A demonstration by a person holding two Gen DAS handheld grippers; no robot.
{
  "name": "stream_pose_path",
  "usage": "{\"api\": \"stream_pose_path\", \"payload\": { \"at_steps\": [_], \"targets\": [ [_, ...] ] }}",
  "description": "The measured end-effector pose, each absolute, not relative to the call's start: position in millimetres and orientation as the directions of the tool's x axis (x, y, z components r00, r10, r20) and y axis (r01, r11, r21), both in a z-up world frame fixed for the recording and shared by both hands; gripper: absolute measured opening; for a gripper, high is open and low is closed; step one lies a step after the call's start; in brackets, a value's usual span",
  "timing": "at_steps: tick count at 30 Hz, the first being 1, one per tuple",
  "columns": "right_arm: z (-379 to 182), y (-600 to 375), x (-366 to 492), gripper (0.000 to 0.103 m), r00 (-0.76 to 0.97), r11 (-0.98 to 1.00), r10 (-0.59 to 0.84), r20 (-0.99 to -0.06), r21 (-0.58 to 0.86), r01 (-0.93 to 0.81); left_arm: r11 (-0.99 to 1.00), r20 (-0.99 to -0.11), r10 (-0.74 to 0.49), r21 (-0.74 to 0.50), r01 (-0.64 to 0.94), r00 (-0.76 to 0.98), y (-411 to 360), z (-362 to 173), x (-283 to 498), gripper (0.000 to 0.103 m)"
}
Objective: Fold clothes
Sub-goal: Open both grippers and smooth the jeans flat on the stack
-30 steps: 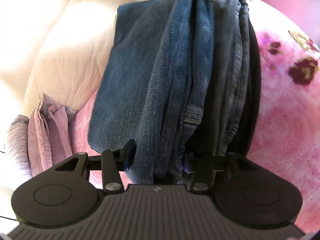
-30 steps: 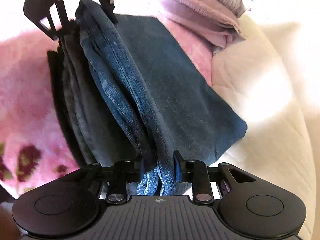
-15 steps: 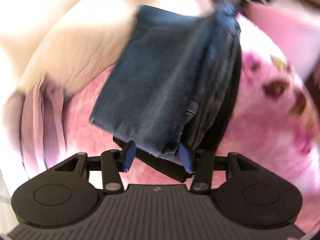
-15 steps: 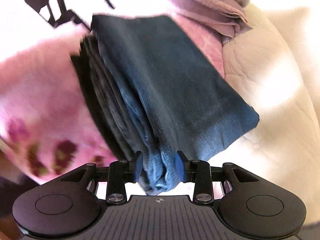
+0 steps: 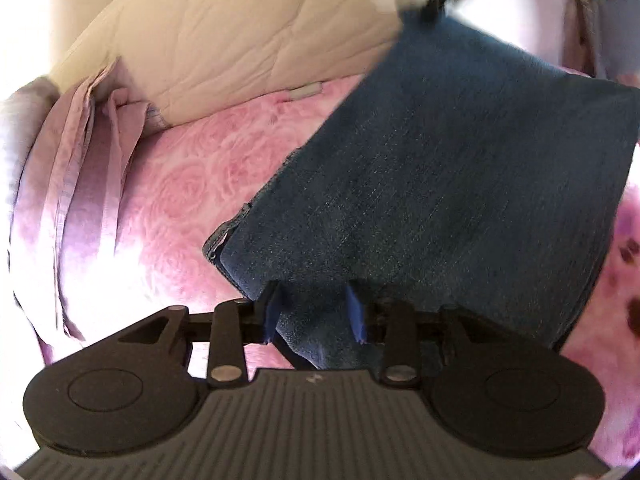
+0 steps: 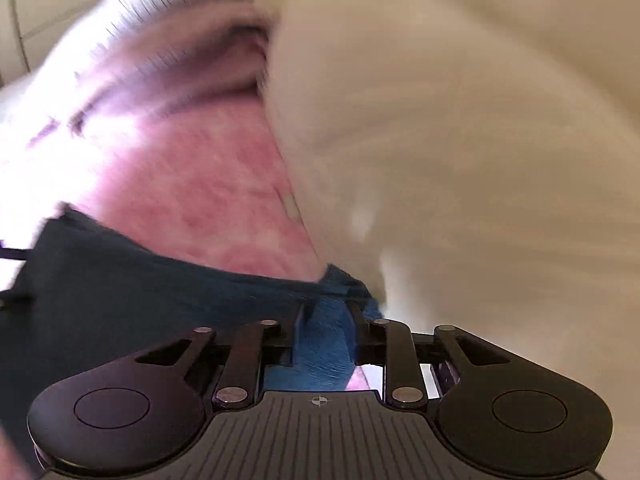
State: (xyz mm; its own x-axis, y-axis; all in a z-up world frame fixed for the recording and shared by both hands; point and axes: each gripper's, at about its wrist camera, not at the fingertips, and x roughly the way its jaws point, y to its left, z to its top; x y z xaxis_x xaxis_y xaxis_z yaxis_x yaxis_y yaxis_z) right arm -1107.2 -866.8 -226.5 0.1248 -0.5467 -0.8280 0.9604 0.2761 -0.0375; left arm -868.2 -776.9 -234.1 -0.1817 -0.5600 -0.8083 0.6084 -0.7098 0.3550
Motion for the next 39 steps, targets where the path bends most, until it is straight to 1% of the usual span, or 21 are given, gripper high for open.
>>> {"api": "stream_pose_path", "payload": {
  "at_steps": [2, 3, 6, 9, 11, 13, 15, 16, 20, 21, 23, 25, 26, 28, 31, 33, 35, 37, 39],
  "targets": [
    [-261, -888, -1102, 0.025, 0.148, 0.328, -0.500, -0.853, -0.028, 0.944, -0.705, -0.812, -0.558, 0.356, 0.613, -0.171, -780, -239, -870, 0.031],
    [-269, -891, -1100, 0.025, 0.154, 0.347, -0.503, -0.850, -0.036, 0.937, -0.703, -0.812, -0.559, 0.357, 0.615, -0.167, -779, -238, -872, 0.031],
    [-267, -894, -1105, 0.025, 0.173, 0.334, -0.511, -0.842, -0.009, 0.943, -0.704, -0.822, -0.545, 0.342, 0.622, -0.165, -782, -234, -873, 0.031],
    [-245, -881, -1111, 0.025, 0.182, 0.325, -0.523, -0.833, 0.003, 0.946, -0.706, -0.823, -0.534, 0.308, 0.638, -0.194, -785, -224, -862, 0.033],
    [-225, -858, -1116, 0.025, 0.204, 0.316, -0.548, -0.811, 0.025, 0.948, -0.672, -0.804, -0.550, 0.264, 0.692, -0.227, -785, -211, -848, 0.033],
    [-211, -829, -1117, 0.025, 0.239, 0.317, -0.553, -0.798, 0.064, 0.946, -0.642, -0.803, -0.546, 0.218, 0.735, -0.238, -791, -204, -838, 0.033],
    [-204, -797, -1112, 0.025, 0.272, 0.326, -0.540, -0.796, 0.101, 0.940, -0.641, -0.814, -0.530, 0.199, 0.741, -0.240, -805, -211, -838, 0.033],
    [-204, -781, -1108, 0.025, 0.289, 0.331, -0.527, -0.799, 0.120, 0.936, -0.646, -0.821, -0.518, 0.191, 0.739, -0.241, -812, -216, -840, 0.032],
    [-211, -729, -1091, 0.025, 0.344, 0.335, -0.475, -0.810, 0.195, 0.922, -0.681, -0.838, -0.502, 0.229, 0.695, -0.215, -832, -241, -855, 0.034],
    [-215, -718, -1087, 0.025, 0.349, 0.342, -0.462, -0.815, 0.200, 0.918, -0.684, -0.840, -0.498, 0.226, 0.694, -0.217, -833, -242, -854, 0.036],
    [-231, -698, -1076, 0.025, 0.320, 0.372, -0.459, -0.829, 0.148, 0.916, -0.684, -0.847, -0.484, 0.207, 0.699, -0.222, -834, -239, -851, 0.040],
    [-239, -690, -1070, 0.025, 0.303, 0.390, -0.449, -0.840, 0.121, 0.913, -0.675, -0.854, -0.474, 0.199, 0.710, -0.212, -830, -228, -846, 0.039],
    [-236, -693, -1070, 0.025, 0.298, 0.388, -0.440, -0.847, 0.119, 0.914, -0.677, -0.850, -0.479, 0.199, 0.708, -0.219, -821, -219, -843, 0.034],
    [-227, -699, -1070, 0.025, 0.285, 0.379, -0.428, -0.858, 0.116, 0.918, -0.681, -0.841, -0.488, 0.198, 0.705, -0.234, -803, -201, -836, 0.033],
    [-206, -696, -1066, 0.025, 0.292, 0.384, -0.475, -0.830, 0.102, 0.917, -0.698, -0.837, -0.442, 0.095, 0.709, -0.323, -759, -176, -826, 0.033],
    [-198, -690, -1064, 0.025, 0.314, 0.383, -0.485, -0.816, 0.124, 0.915, -0.716, -0.858, -0.396, 0.066, 0.694, -0.327, -736, -183, -831, 0.034],
    [-208, -687, -1060, 0.025, 0.318, 0.376, -0.465, -0.826, 0.141, 0.916, -0.740, -0.887, -0.356, 0.076, 0.668, -0.294, -720, -203, -840, 0.033],
    [-227, -688, -1057, 0.025, 0.310, 0.361, -0.431, -0.847, 0.153, 0.920, -0.751, -0.894, -0.361, 0.109, 0.651, -0.266, -712, -223, -846, 0.034],
    [-234, -686, -1061, 0.025, 0.319, 0.353, -0.437, -0.841, 0.166, 0.921, -0.749, -0.893, -0.371, 0.125, 0.651, -0.256, -712, -226, -849, 0.034]
  ]
}}
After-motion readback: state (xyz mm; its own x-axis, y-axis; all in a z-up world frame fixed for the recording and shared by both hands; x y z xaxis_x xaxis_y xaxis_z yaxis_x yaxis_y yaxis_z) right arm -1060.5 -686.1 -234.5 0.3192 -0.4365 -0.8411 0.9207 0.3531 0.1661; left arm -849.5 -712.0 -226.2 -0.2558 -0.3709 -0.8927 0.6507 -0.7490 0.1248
